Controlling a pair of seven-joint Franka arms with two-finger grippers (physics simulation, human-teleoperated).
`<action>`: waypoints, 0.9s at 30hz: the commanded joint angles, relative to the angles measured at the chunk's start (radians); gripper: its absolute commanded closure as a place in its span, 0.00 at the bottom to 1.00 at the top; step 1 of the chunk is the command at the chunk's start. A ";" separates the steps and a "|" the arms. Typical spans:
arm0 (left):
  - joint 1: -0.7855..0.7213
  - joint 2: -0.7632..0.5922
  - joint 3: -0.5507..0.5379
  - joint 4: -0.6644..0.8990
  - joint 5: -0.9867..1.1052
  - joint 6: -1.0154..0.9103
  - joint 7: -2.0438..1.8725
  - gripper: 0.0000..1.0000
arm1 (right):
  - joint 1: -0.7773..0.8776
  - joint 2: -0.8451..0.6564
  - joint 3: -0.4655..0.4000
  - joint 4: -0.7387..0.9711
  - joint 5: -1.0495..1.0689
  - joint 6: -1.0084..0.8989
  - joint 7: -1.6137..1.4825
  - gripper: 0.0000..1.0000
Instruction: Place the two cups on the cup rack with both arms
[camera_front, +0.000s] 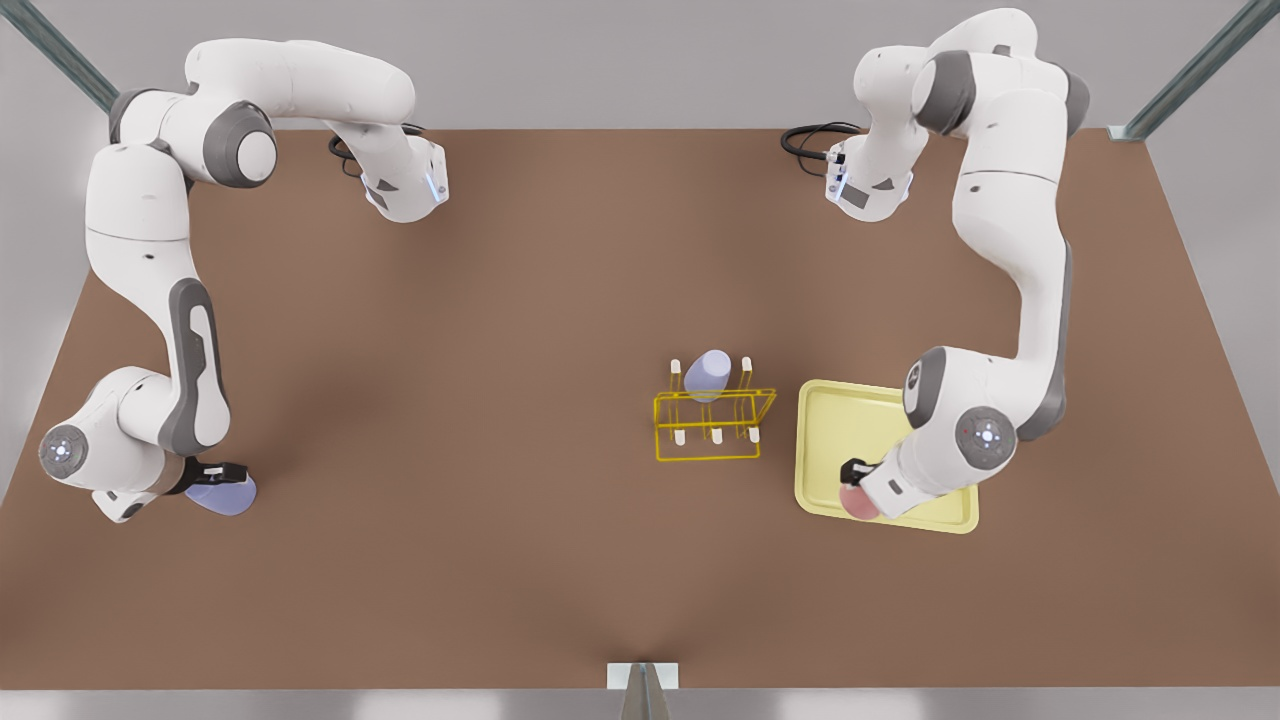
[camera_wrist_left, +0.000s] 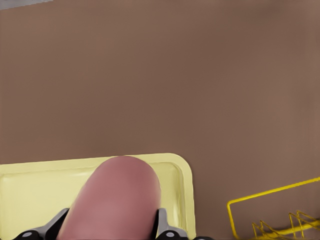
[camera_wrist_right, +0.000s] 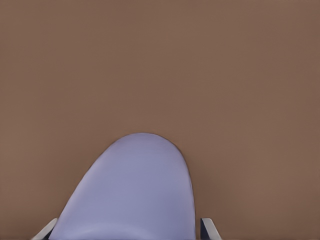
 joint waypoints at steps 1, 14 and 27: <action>-0.015 0.000 -0.019 0.043 -0.012 -0.158 -0.185 0.15 | 0.000 0.001 0.000 0.001 -0.002 0.002 -0.024 0.00; -0.183 0.020 -0.109 0.158 -0.015 -0.298 -0.500 0.14 | -0.003 0.001 0.000 0.010 0.011 0.002 -0.022 0.26; -0.173 0.067 -0.105 0.146 -0.009 -0.305 -0.501 0.00 | 0.000 -0.007 0.028 0.047 0.017 -0.041 -0.021 0.26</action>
